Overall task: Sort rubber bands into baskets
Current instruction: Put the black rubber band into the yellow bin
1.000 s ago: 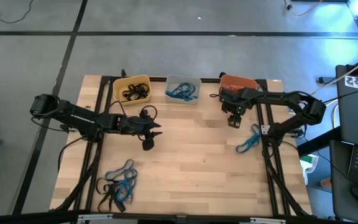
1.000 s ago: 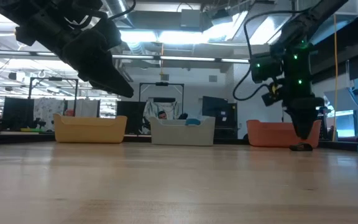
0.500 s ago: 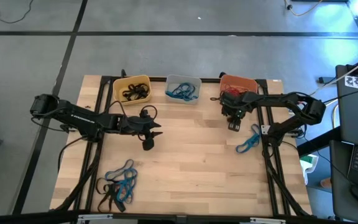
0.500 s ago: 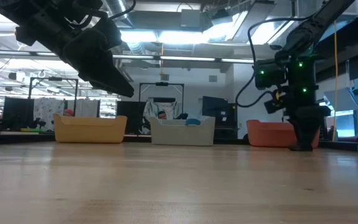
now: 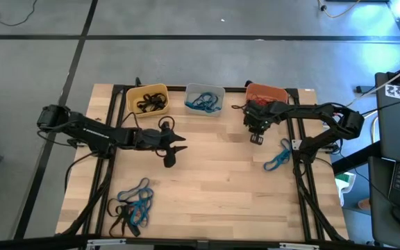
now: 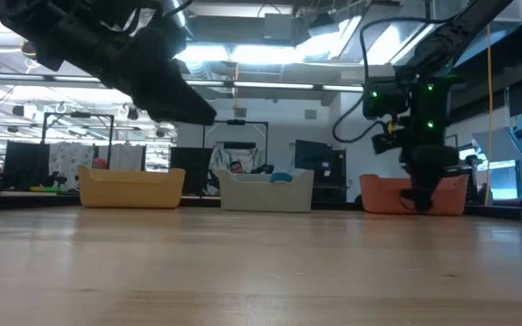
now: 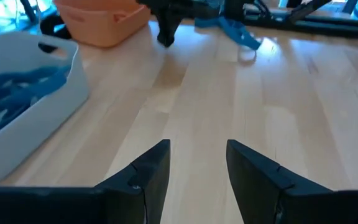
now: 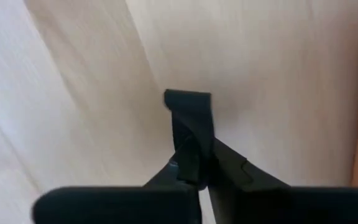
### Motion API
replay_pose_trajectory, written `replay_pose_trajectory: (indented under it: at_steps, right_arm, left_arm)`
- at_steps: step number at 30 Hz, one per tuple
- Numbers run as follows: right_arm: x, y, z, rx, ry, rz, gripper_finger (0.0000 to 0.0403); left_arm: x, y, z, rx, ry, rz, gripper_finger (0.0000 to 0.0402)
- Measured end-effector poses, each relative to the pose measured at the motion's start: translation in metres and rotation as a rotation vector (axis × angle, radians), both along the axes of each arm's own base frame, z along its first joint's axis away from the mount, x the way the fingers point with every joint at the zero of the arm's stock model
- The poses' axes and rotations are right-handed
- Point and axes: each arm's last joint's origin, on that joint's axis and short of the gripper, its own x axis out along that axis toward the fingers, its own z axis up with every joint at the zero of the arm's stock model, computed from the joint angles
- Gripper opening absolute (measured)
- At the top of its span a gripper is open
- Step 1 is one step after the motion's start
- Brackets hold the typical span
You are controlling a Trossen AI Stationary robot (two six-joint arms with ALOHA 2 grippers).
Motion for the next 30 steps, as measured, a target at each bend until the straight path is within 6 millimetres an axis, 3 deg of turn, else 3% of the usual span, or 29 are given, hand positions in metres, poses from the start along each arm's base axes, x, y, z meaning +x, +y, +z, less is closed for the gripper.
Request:
replay_pose_trajectory:
  at_steps: [16, 23, 30]
  right_arm:
    - [0.073, 0.054, 0.026, -0.061, -0.609, 0.289, 0.0007]
    - [0.089, 0.074, 0.041, -0.110, -0.800, 0.333, 0.0003]
    - [0.095, 0.084, 0.049, -0.213, -0.865, 0.301, 0.0008]
  left_arm:
    - [0.031, 0.009, -0.012, 0.049, -0.127, 0.016, 0.0155]
    - [0.058, 0.010, -0.007, 0.134, -0.122, -0.020, 0.0155]
    - [0.085, 0.010, 0.000, 0.157, -0.143, -0.027, 0.0155]
